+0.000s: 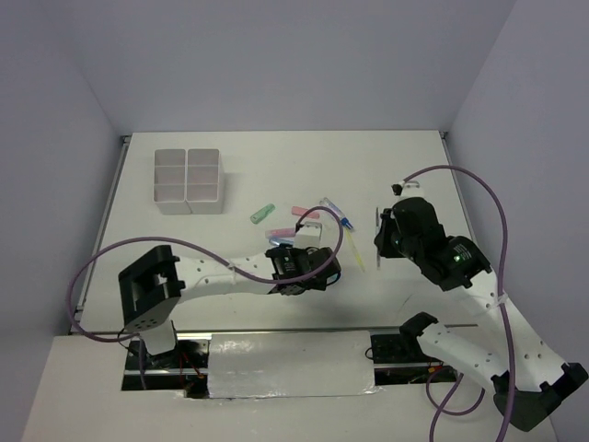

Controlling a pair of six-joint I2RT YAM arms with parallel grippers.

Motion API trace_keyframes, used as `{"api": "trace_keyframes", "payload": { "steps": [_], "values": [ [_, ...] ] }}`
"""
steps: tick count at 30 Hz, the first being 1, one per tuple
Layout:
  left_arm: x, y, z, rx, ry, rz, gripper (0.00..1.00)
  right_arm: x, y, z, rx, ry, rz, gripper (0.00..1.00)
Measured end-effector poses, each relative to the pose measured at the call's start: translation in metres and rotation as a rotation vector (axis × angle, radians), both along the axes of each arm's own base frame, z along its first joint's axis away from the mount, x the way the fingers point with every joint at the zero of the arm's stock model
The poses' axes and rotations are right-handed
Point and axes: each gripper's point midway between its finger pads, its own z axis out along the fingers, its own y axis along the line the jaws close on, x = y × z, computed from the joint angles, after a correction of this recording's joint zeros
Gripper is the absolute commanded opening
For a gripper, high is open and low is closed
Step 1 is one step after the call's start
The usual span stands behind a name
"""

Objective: Sort the stationery into containers
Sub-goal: Close the pen cap on the pen.

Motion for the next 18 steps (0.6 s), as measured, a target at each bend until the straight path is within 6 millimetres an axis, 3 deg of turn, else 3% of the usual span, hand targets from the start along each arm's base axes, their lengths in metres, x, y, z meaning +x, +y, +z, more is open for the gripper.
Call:
{"api": "trace_keyframes", "payload": {
  "steps": [5,8,11,18],
  "values": [
    [0.008,-0.011,-0.020,0.019,0.025,0.041,0.78,-0.003,-0.004,-0.004,-0.006,-0.001,-0.005,0.00],
    [0.012,-0.008,-0.028,0.030,0.042,0.061,0.75,-0.003,-0.004,-0.009,-0.017,0.011,-0.006,0.00],
    [0.018,-0.004,-0.036,0.035,0.060,0.084,0.66,-0.003,-0.005,-0.013,-0.029,0.017,-0.009,0.00],
    [0.020,0.003,-0.055,0.072,0.096,0.114,0.62,0.001,-0.007,-0.014,-0.041,0.009,-0.014,0.00]
  ]
}}
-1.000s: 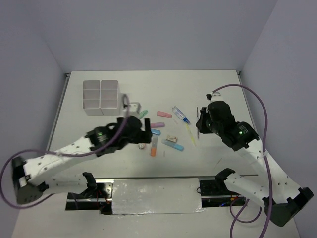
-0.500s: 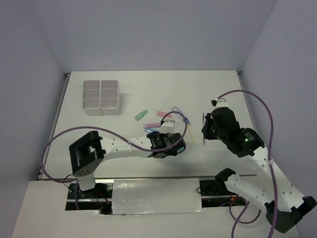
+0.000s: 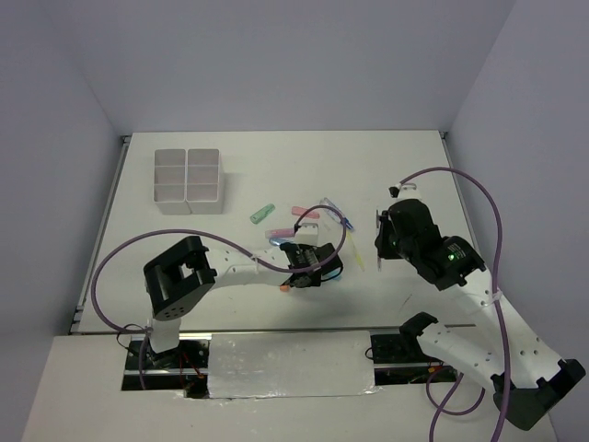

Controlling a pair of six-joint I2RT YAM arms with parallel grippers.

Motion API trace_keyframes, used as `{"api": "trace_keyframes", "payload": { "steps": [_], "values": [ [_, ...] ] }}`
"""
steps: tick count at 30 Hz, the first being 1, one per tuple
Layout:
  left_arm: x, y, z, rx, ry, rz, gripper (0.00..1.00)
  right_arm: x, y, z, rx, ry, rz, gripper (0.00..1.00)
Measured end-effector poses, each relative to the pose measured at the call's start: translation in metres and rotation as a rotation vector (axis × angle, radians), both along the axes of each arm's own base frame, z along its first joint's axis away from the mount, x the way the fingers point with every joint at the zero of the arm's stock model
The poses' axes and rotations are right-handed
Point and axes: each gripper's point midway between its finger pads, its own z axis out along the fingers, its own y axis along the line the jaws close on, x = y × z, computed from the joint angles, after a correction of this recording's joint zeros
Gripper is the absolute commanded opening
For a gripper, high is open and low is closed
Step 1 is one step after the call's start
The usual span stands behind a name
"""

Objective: Sort the stationery into containers
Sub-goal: Close the pen cap on the pen.

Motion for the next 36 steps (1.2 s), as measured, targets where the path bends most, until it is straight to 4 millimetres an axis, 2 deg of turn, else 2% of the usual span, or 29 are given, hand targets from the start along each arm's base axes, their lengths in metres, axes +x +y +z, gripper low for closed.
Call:
{"api": "trace_keyframes", "payload": {
  "steps": [6,7,9,15,21,26,32,34,36],
  "values": [
    [-0.013,-0.002,-0.013,0.025,0.032,-0.013,0.58,-0.001,-0.001,-0.011,-0.013,0.019,0.003,0.00],
    [-0.013,-0.004,-0.012,0.022,0.032,-0.012,0.47,-0.001,-0.001,-0.011,-0.014,0.019,0.003,0.00],
    [-0.014,-0.006,-0.012,0.017,0.039,-0.012,0.41,-0.001,-0.001,-0.010,-0.014,0.017,0.005,0.00],
    [-0.017,-0.007,-0.013,0.017,0.049,-0.012,0.37,-0.001,-0.001,-0.010,-0.016,0.015,0.007,0.00],
    [-0.019,-0.009,-0.014,0.010,0.053,-0.004,0.39,-0.001,-0.001,-0.010,-0.018,0.015,0.007,0.00],
    [-0.020,-0.010,-0.014,0.008,0.050,-0.006,0.33,-0.001,-0.001,-0.010,-0.017,0.015,0.008,0.00],
    [-0.021,-0.013,-0.014,-0.005,0.053,-0.002,0.14,-0.001,-0.001,-0.010,-0.021,0.014,0.009,0.00],
    [-0.021,-0.013,-0.015,-0.010,0.053,0.004,0.02,-0.001,-0.001,-0.010,-0.022,0.014,0.009,0.00],
    [-0.021,-0.013,-0.015,-0.017,0.051,0.006,0.00,-0.001,-0.002,-0.010,-0.022,0.012,0.010,0.00]
  ]
}}
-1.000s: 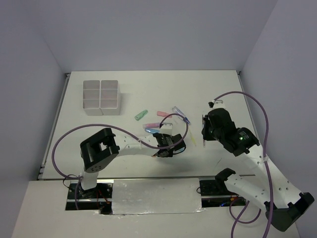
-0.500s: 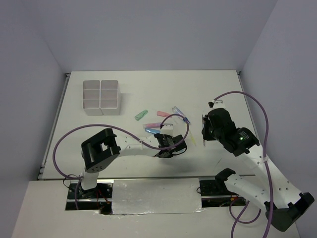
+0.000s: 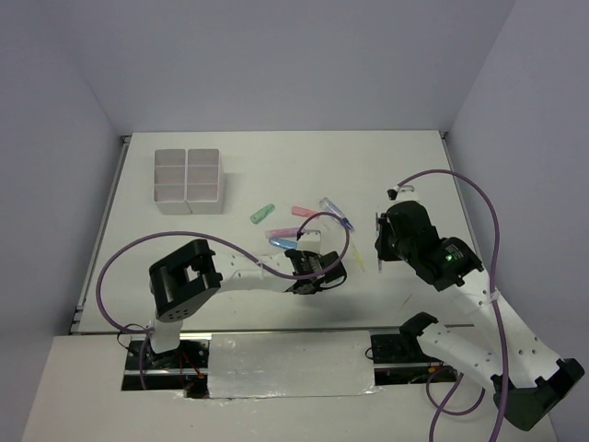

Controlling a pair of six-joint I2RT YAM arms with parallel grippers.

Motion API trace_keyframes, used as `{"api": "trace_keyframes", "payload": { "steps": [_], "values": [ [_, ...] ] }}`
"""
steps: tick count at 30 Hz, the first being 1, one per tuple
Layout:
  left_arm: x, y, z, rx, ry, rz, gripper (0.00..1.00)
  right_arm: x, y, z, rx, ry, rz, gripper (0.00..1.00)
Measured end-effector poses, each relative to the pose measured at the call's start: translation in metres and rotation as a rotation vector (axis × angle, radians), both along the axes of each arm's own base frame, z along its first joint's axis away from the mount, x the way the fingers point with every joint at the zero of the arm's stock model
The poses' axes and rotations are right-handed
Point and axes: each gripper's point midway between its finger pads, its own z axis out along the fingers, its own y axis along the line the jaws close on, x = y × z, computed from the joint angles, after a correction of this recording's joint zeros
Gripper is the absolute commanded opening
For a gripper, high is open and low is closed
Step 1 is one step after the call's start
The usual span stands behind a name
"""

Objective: Sort the stationery into containers
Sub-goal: Close the pen cap on the pen.

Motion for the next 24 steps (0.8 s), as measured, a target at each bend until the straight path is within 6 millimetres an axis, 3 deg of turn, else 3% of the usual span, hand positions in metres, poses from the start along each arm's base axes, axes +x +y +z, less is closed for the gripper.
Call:
{"api": "trace_keyframes", "payload": {
  "steps": [8,11,14,18,21,24],
  "values": [
    [-0.007,0.010,0.005,-0.045,-0.016,-0.005,0.00,-0.002,0.002,0.008,0.022,-0.031,0.026,0.00],
    [-0.009,0.020,0.026,-0.056,-0.045,-0.008,0.00,-0.003,0.012,0.019,0.083,-0.087,0.079,0.00],
    [0.000,0.020,0.079,-0.151,-0.145,-0.017,0.00,-0.006,0.028,0.030,0.163,-0.143,0.165,0.00],
    [0.021,0.023,0.173,-0.330,-0.323,-0.022,0.00,-0.016,0.060,0.038,0.310,-0.219,0.317,0.00],
    [0.032,0.034,0.233,-0.451,-0.450,-0.021,0.00,-0.027,0.080,0.044,0.421,-0.283,0.410,0.00],
    [0.038,0.051,0.279,-0.567,-0.568,-0.027,0.00,-0.044,0.102,0.051,0.549,-0.332,0.487,0.00]
  ]
}}
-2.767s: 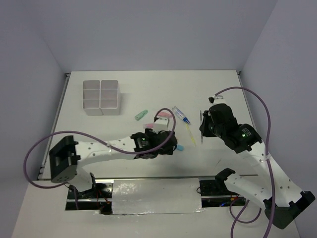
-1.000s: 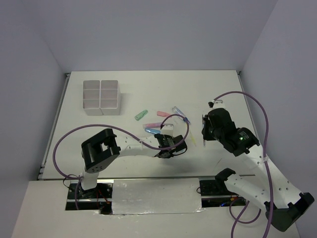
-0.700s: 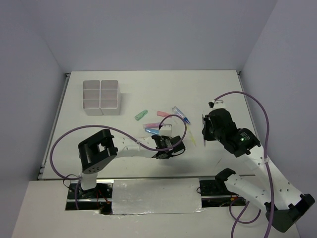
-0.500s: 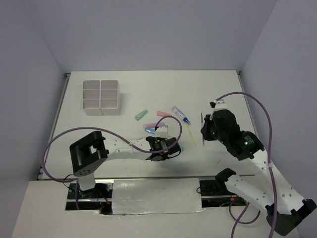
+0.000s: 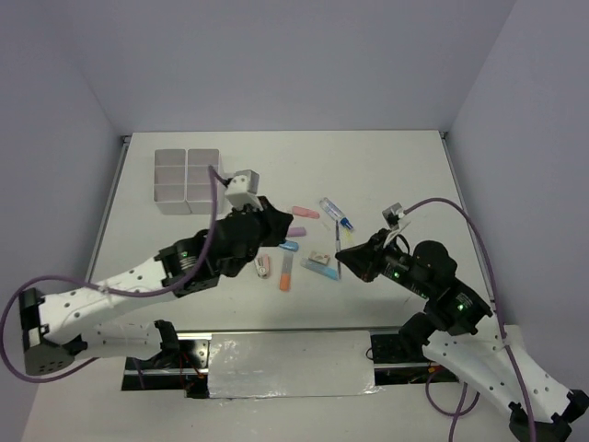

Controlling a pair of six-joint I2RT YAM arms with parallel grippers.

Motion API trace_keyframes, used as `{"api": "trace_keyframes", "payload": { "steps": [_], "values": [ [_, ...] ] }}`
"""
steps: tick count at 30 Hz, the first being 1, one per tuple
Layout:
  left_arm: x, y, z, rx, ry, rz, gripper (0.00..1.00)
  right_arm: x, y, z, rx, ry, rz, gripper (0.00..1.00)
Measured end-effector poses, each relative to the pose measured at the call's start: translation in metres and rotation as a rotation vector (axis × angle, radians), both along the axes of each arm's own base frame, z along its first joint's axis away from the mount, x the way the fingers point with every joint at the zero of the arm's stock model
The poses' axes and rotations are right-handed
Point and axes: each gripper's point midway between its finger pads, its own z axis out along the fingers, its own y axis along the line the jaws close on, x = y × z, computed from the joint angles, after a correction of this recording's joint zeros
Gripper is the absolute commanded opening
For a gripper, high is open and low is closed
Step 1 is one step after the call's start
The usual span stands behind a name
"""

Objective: Sort the stationery into containers
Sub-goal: Close the pen cap on the pen.

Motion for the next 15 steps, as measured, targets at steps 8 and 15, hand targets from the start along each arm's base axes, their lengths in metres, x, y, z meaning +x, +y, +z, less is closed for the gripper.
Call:
{"api": "trace_keyframes", "payload": {
  "steps": [8,15],
  "values": [
    [-0.016,0.028,0.068,-0.218,-0.247,-0.077,0.00,-0.033,0.048,0.033,0.219,-0.043,0.160,0.00],
    [-0.024,0.019,0.079,-0.244,-0.353,-0.163,0.00,-0.055,0.098,0.023,0.171,-0.008,0.261,0.00]
  ]
}}
